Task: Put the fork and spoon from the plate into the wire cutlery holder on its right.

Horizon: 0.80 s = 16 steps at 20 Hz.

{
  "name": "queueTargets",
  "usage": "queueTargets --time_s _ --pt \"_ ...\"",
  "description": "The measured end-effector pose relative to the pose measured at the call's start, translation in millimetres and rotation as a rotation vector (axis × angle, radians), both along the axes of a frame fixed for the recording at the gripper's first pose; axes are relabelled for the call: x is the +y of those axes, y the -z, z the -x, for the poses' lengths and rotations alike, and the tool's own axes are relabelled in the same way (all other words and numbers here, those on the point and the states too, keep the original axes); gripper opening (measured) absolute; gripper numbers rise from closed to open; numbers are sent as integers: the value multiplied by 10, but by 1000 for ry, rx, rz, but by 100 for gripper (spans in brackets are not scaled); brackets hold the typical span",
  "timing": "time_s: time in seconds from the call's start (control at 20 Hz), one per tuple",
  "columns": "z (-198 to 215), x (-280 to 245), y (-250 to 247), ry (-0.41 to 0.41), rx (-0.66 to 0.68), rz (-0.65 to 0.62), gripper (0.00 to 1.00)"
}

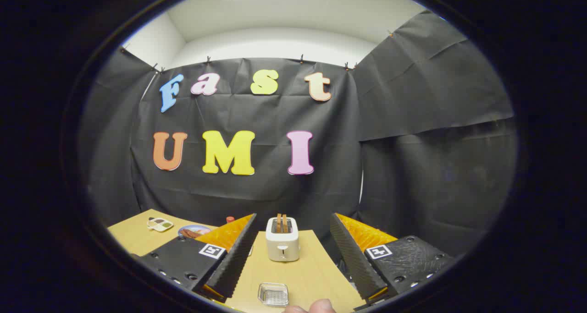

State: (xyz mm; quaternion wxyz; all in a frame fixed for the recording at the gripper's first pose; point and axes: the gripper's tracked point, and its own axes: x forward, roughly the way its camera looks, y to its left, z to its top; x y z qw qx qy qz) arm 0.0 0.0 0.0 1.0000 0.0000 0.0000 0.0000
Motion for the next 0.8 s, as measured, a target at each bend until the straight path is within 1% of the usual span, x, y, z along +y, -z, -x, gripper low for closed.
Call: queueTargets --time_s 0.2,0.4,0.8 --pt "9 61 54 -9 15 13 95" --pt "23 59 103 -3 28 -13 95" --pt "48 79 68 -2 29 -9 95"
